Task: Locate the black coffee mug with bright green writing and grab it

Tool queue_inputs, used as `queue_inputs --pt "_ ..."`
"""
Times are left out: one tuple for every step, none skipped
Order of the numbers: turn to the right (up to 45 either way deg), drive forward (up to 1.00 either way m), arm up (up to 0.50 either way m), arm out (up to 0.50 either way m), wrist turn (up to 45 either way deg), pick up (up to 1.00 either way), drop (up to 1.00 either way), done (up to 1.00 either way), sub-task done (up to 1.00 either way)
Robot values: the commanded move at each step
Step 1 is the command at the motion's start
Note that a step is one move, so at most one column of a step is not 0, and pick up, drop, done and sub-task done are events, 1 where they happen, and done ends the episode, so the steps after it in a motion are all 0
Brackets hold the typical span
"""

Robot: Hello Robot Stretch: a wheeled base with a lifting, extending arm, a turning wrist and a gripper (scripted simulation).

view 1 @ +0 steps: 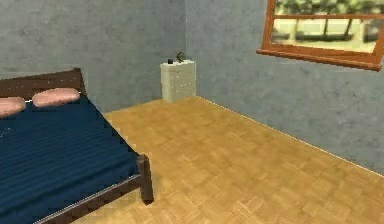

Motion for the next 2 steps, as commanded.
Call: queue_inputs --pt "15.0 0.0 0.0 0.0 0.0 0.0 0.0 0.0 0.0" --pt "0.0 1.0 0.0 0.0 0.0 0.0 0.0 0.0 0.0"
